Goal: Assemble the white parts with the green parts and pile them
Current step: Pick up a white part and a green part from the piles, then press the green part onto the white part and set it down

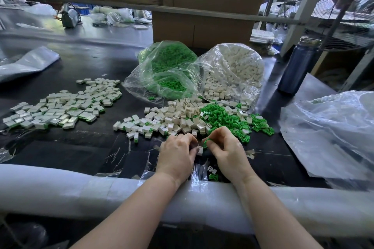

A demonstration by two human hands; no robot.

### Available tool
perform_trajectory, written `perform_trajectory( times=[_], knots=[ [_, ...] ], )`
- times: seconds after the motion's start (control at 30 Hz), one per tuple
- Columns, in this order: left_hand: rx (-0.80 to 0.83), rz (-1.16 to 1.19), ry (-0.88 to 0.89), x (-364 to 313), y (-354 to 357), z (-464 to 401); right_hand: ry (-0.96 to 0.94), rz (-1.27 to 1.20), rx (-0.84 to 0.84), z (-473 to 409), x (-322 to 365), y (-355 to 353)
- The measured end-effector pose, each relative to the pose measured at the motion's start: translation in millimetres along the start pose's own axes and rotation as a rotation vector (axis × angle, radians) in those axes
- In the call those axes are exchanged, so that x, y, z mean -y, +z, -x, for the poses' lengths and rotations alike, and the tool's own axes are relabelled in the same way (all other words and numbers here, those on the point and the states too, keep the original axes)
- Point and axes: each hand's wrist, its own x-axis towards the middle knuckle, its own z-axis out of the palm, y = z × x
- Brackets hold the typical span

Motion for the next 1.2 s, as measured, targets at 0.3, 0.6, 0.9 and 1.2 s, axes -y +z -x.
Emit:
perform_trajectory(
  times=[0.3, 0.6, 0.9, 1.2],
  knots=[
    [0.057, -0.025, 0.030, 0, 2, -2, -0.019, -0.032, -0.107, -2, -4, -4],
    [0.020, 0.261, 0.056, -4, -6, 2, 0.015, -0.117, -0.085, -3, -5, -5],
    [0.143, 0.498, -0.004, -7, -11, 3, -0.006, -0.217, -0.064, -1, -2, -7],
    [0.177, 0.622, -0.069, -4, -9, 0, 0.001, -0.189, -0.013, -1, -1, -5]
  ],
)
